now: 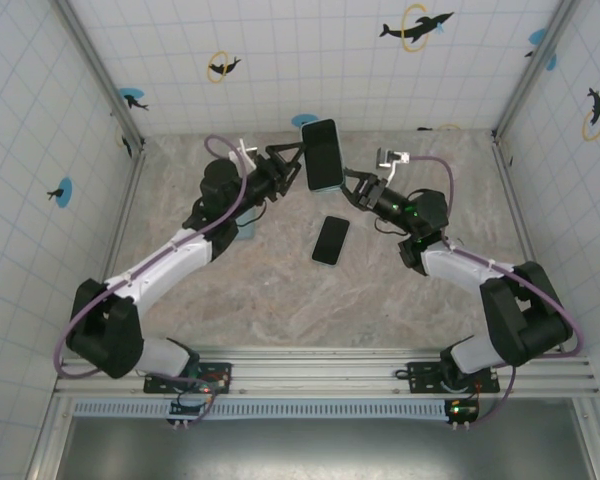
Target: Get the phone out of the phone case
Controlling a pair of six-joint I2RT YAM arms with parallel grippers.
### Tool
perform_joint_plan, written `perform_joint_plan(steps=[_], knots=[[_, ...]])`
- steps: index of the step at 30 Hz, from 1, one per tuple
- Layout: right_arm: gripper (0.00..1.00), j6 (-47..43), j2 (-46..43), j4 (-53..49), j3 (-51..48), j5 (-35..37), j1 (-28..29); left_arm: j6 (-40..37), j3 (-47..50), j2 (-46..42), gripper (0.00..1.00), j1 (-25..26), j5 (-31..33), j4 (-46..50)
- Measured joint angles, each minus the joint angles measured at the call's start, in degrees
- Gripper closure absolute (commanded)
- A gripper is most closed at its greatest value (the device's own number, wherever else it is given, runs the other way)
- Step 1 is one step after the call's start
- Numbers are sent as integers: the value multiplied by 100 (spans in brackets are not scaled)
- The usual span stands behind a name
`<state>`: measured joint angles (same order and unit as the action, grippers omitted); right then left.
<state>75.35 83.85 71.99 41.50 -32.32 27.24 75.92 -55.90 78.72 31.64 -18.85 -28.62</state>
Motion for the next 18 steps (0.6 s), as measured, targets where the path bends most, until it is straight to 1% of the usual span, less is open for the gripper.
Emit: perform_joint_plan(steps=[2, 6, 10, 12, 15, 18], knots=[[97, -68, 52, 0, 0, 199, 0, 68, 107, -195, 25, 157, 216, 74], [97, -162, 278, -4, 0, 671, 0, 225, 271, -437, 29, 640, 706, 166], [97, -245, 498, -22, 4, 1032, 2, 387, 369, -494, 30, 1156, 1130, 205], [97, -293, 592, -24, 24, 1130, 7, 466, 372, -490, 33, 1342, 1248, 184], [97, -372, 660, -31, 33, 1226, 31, 562, 352, -415, 38, 1488, 1344, 13], [97, -435, 662, -26, 35, 1281, 76, 625, 229, -184, 43, 1497, 1357, -118]])
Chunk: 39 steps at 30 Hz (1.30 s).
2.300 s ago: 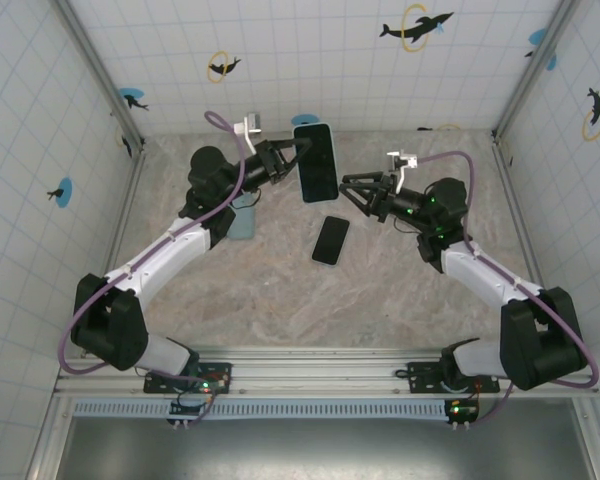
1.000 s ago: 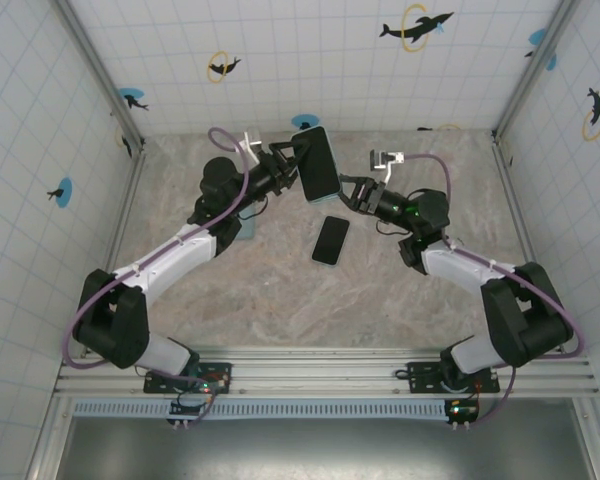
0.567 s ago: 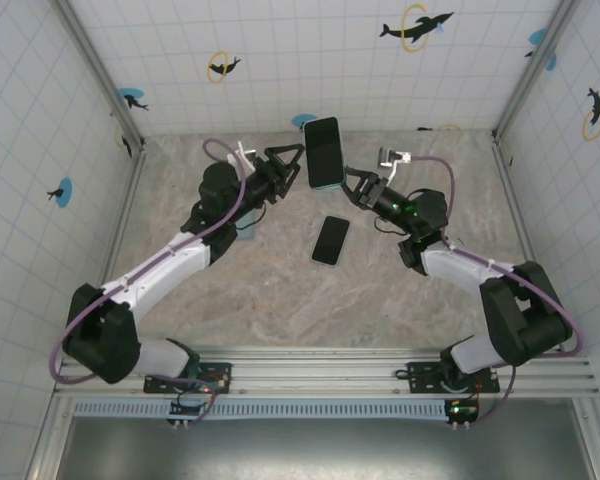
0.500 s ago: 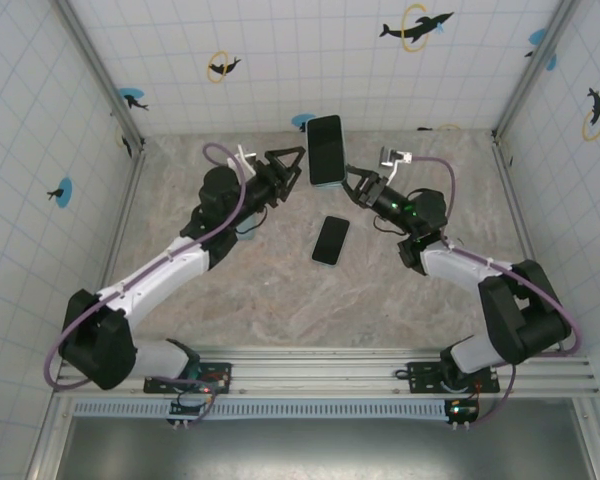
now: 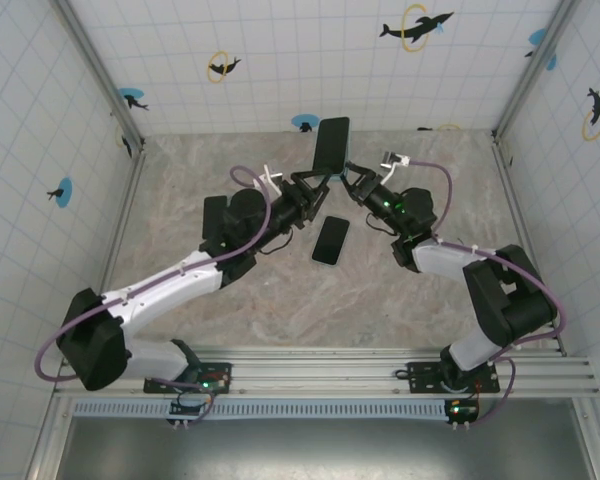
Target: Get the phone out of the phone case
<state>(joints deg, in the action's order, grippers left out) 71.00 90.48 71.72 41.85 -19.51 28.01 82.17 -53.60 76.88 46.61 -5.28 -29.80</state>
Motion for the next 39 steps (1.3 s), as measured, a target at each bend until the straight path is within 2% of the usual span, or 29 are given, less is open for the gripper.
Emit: perform_joint_plan(steps=[17, 25, 32, 39], knots=[[99, -52, 0, 76, 0, -50, 63, 240, -24, 472, 51, -114, 155, -656], [100, -107, 0, 140, 0, 39, 184, 345, -24, 592, 59, -203, 299, -756], [99, -160, 0, 238, -4, 216, 225, 378, -234, 756, 80, -219, 396, -791], [99, -269, -35, 201, -35, 439, 280, 363, -446, 789, 94, -240, 404, -669]])
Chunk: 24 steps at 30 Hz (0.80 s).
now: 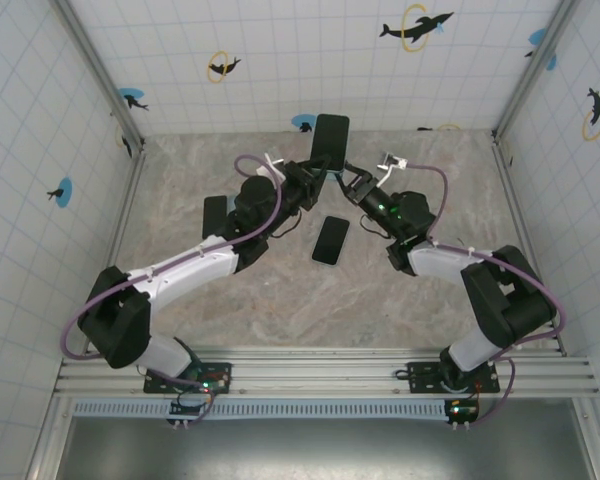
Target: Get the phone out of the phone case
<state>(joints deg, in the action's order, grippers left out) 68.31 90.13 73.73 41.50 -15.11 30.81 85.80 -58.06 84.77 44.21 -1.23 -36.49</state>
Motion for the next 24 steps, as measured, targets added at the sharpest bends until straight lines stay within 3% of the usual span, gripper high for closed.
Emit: perform_joint_plan(steps=[4, 15, 24], knots=[[98, -157, -101, -487, 0, 308, 37, -26, -98, 0, 100, 20, -4, 125], [99, -214, -184, -1742, -15, 973, -184, -131, 39, -391, 100, 138, 92, 448], [98, -378, -129, -2144, -37, 883, -105, -192, 1674, -1405, 100, -699, 42, 605]])
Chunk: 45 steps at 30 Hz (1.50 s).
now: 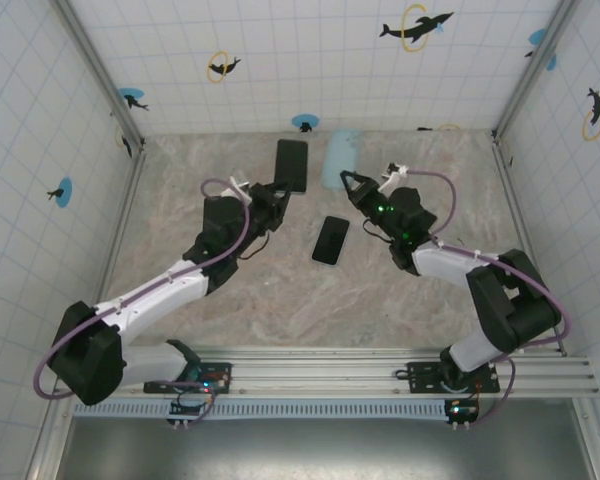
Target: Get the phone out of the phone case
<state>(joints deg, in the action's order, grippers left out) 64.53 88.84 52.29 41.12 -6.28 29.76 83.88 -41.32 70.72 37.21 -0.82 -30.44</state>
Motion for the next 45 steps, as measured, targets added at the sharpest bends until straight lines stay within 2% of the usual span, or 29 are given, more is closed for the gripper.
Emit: perform_joint_plan(steps=[8, 15, 24, 35, 45], knots=[[97, -264, 354, -610, 7, -114, 341, 20, 1073, 144, 100, -706, -251, -96], [98, -413, 702, -894, 90, -162, 560, 0, 1241, 656, 100, -1047, -483, -568], [98, -483, 920, -905, 212, -212, 651, -2, 1309, 1784, 100, -1405, -1003, -1300], [98, -525, 994, -940, 212, -216, 664, 81, 1021, 2889, 100, -1488, -1421, -2022], [98, -522, 999, -957, 212, -232, 651, 321, 748, 3394, 96, -1488, -1462, -2326]])
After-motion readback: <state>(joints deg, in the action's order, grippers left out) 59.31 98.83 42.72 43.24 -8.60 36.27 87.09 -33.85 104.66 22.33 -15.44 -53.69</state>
